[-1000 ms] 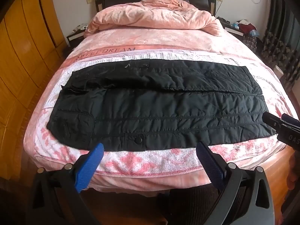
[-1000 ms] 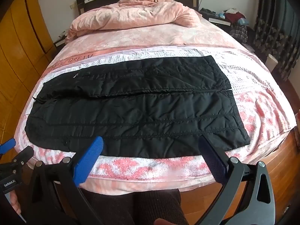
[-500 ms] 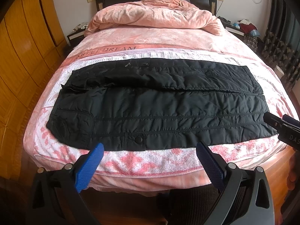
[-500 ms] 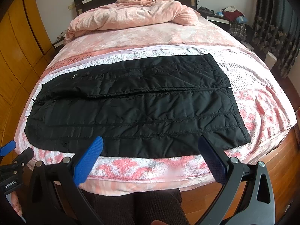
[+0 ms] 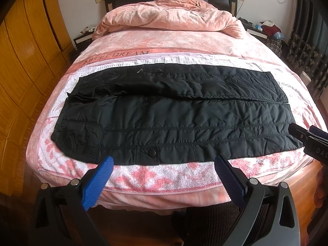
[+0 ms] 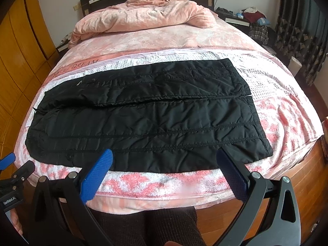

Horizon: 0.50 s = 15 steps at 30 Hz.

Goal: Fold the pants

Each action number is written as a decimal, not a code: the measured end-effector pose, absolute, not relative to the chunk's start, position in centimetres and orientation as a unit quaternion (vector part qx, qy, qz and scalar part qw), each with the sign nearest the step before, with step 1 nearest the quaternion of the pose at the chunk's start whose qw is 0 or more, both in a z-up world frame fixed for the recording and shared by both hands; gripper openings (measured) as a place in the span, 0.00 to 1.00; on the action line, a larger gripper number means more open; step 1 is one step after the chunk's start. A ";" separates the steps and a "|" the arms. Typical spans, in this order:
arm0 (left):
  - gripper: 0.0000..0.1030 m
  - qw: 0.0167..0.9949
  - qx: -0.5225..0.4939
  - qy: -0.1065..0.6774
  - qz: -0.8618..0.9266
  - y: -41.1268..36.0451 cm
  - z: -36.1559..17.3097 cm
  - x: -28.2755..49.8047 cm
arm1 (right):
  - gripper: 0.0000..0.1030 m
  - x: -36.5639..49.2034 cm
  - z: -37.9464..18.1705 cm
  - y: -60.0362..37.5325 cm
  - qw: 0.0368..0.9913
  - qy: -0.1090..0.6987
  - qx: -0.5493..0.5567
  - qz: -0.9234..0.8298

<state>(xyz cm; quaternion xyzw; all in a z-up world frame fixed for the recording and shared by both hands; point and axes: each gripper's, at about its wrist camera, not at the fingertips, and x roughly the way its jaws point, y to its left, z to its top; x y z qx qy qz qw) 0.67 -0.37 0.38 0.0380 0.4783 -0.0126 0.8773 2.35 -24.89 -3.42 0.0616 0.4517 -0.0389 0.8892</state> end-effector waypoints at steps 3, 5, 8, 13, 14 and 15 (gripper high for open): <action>0.96 0.877 0.039 0.479 -0.013 -0.4 0.4 0.7 | 0.98 2.4 -3.4 -25.0 0.889 0.452 0.062 -0.039; 0.96 0.877 0.039 0.479 -0.012 -0.4 0.4 0.7 | 0.98 2.3 -3.4 -25.0 0.889 0.452 0.062 -0.039; 0.96 0.877 0.039 0.479 -0.012 -0.4 0.4 0.7 | 0.98 2.3 -3.4 -25.0 0.889 0.452 0.062 -0.040; 0.96 0.877 0.039 0.479 -0.013 -0.4 0.3 0.7 | 0.98 2.5 -3.5 -25.0 0.889 0.452 0.061 -0.040; 0.96 0.877 0.040 0.479 -0.013 -0.4 0.4 0.7 | 0.98 2.5 -3.5 -25.1 0.889 0.452 0.061 -0.039; 0.96 0.877 0.040 0.479 -0.013 -0.4 0.4 0.7 | 0.98 2.5 -3.5 -25.1 0.889 0.452 0.062 -0.039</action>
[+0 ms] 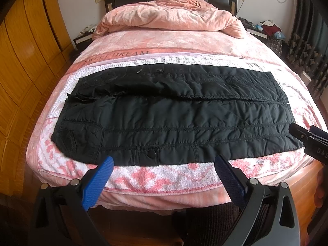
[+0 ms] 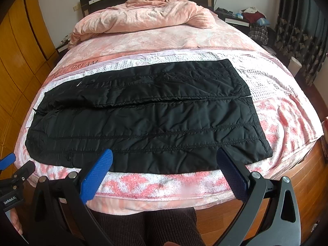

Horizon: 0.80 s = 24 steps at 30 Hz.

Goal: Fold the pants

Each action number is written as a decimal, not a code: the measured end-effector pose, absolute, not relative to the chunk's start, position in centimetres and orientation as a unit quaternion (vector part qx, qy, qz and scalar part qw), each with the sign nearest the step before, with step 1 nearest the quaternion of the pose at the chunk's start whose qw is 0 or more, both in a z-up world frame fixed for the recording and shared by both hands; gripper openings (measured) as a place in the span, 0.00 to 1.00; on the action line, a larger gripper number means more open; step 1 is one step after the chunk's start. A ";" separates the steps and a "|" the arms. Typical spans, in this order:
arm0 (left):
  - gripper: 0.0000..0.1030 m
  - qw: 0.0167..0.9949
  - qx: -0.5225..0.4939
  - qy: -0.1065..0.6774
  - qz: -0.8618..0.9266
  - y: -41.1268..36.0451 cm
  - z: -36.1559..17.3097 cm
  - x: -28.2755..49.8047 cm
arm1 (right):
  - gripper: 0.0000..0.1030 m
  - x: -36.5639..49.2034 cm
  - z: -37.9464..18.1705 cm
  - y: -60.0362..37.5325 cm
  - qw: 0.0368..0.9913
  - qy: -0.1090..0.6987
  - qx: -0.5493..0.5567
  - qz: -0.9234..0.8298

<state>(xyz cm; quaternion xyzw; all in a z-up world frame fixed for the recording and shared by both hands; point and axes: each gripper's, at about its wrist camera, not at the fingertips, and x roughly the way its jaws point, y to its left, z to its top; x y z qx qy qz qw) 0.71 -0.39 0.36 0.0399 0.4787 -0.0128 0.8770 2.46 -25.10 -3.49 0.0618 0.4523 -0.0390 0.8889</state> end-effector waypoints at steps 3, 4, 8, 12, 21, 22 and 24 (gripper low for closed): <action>0.96 0.877 0.040 0.479 -0.013 -0.4 0.3 0.8 | 0.98 2.6 -3.5 -25.2 0.888 0.453 0.063 -0.039; 0.96 0.877 0.040 0.479 -0.013 -0.4 0.3 0.8 | 0.98 2.7 -3.5 -25.2 0.888 0.453 0.063 -0.039; 0.96 0.876 0.040 0.480 -0.012 -0.4 0.3 0.8 | 0.98 2.7 -3.5 -25.3 0.889 0.451 0.064 -0.040; 0.96 0.876 0.040 0.481 -0.012 -0.5 0.2 0.9 | 0.98 2.7 -3.5 -25.3 0.888 0.453 0.064 -0.041; 0.96 0.875 0.040 0.482 -0.012 -0.5 0.2 1.0 | 0.98 2.8 -3.7 -25.5 0.887 0.454 0.065 -0.042; 0.96 0.875 0.040 0.482 -0.013 -0.6 0.1 1.0 | 0.98 2.9 -3.7 -25.5 0.887 0.455 0.065 -0.042; 0.96 0.875 0.040 0.482 -0.012 -0.6 0.1 1.1 | 0.98 2.9 -3.9 -25.6 0.887 0.456 0.065 -0.043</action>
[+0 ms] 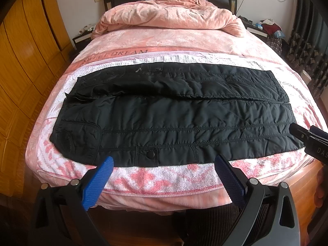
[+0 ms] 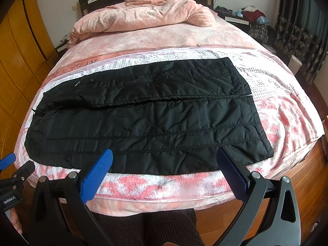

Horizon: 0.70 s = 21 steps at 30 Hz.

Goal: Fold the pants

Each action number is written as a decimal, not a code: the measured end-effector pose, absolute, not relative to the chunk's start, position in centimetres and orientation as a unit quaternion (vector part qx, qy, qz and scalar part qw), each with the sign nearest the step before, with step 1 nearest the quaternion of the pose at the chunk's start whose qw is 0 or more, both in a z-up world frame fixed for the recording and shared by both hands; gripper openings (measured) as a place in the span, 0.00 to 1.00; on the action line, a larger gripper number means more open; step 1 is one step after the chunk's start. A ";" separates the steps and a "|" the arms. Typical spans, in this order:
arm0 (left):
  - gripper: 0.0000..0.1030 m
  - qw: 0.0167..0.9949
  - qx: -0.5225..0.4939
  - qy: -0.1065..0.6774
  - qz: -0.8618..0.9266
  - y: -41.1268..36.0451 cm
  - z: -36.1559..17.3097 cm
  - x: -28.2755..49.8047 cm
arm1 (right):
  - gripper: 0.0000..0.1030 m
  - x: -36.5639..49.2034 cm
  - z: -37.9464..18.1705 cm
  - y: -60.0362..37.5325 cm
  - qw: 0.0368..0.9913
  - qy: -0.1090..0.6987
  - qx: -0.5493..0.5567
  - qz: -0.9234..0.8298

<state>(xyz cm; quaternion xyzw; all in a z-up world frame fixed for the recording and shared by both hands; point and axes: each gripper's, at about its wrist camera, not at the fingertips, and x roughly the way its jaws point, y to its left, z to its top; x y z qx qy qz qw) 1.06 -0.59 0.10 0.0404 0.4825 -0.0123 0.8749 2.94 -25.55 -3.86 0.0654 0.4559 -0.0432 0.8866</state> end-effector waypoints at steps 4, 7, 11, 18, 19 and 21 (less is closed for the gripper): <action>0.96 0.875 0.041 0.482 -0.012 -0.6 0.1 1.1 | 0.98 3.0 -4.1 -25.6 0.886 0.457 0.066 -0.044; 0.96 0.875 0.040 0.483 -0.013 -0.6 0.1 1.1 | 0.98 3.1 -4.3 -25.6 0.885 0.460 0.065 -0.043; 0.96 0.875 0.040 0.483 -0.012 -0.6 0.0 1.2 | 0.98 3.4 -4.6 -25.6 0.883 0.462 0.064 -0.043; 0.96 0.873 0.041 0.486 -0.012 -0.7 -0.5 1.6 | 0.98 3.6 -4.7 -25.7 0.883 0.462 0.063 -0.046; 0.96 0.872 0.040 0.488 -0.012 -0.7 -0.7 1.8 | 0.98 3.6 -4.8 -25.8 0.883 0.462 0.063 -0.045; 0.96 0.870 0.040 0.490 -0.012 -0.6 -1.0 2.1 | 0.98 3.9 -4.7 -26.0 0.884 0.462 0.063 -0.040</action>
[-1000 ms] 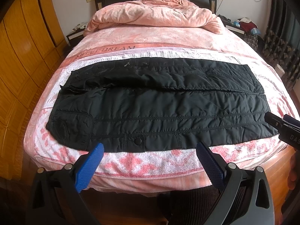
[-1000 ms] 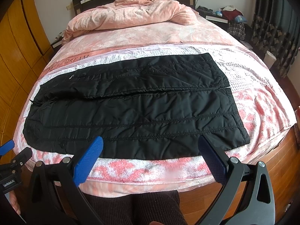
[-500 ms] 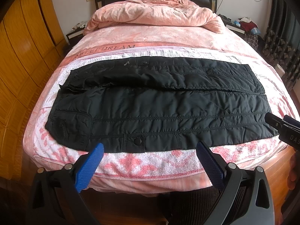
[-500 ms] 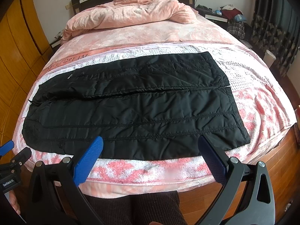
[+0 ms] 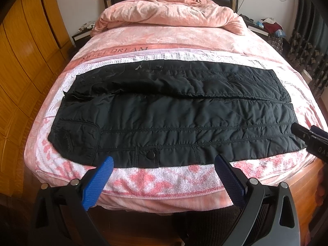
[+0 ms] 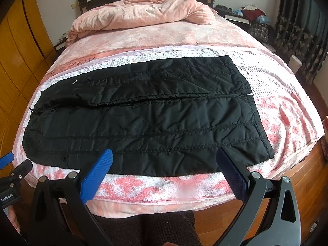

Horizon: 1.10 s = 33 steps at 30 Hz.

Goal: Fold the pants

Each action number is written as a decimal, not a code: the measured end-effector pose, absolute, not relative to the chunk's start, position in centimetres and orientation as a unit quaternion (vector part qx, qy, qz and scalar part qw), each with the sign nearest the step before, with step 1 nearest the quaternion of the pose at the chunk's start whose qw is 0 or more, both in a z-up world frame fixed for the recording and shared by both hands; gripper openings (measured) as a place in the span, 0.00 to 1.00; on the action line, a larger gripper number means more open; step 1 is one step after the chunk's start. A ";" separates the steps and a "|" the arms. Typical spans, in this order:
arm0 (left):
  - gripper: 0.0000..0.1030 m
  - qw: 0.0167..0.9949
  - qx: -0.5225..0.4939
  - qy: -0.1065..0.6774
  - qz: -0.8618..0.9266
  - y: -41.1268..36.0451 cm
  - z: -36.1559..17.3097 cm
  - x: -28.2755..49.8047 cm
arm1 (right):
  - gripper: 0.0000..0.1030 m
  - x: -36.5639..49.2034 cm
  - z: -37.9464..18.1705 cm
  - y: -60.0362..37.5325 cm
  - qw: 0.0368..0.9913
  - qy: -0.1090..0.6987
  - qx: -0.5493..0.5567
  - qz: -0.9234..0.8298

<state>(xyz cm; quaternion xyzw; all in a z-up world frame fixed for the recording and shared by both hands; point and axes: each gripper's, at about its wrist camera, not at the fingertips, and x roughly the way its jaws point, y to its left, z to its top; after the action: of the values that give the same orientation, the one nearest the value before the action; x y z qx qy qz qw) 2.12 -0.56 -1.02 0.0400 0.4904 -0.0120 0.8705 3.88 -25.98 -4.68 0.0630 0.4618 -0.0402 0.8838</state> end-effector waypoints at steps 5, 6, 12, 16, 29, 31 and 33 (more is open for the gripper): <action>0.96 0.872 0.033 0.488 -0.004 -0.1 -0.7 3.9 | 0.98 6.4 -3.4 -29.0 0.897 0.440 0.043 -0.028; 0.96 0.874 0.028 0.484 -0.002 -0.1 -0.6 4.4 | 0.98 7.1 -3.1 -30.1 0.899 0.434 0.035 -0.042; 0.96 0.900 0.001 0.435 -0.009 -1.5 -0.6 8.9 | 0.98 14.1 -2.3 -38.4 0.898 0.412 -0.035 -0.148; 0.96 0.880 -0.009 0.473 -0.041 -4.4 -2.4 14.7 | 0.98 20.7 -5.1 -43.8 0.881 0.460 -0.022 -0.109; 0.96 0.854 -0.031 0.503 -0.125 -10.8 -6.5 25.6 | 0.97 37.0 -15.9 -54.1 0.814 0.566 0.120 -0.044; 0.96 0.850 -0.035 0.508 -0.134 -11.0 -7.0 26.1 | 0.97 37.9 -17.1 -54.9 0.804 0.579 0.133 -0.039; 0.96 0.847 -0.033 0.513 -0.136 -11.2 -7.5 26.7 | 0.98 38.3 -18.3 -55.2 0.799 0.585 0.131 -0.038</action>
<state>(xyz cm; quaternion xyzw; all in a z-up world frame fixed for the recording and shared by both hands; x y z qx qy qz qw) 26.65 -11.17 -7.51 -0.0328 0.5128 -0.1355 0.8471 38.28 -55.20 -18.28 0.1314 0.5853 -0.0383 0.7992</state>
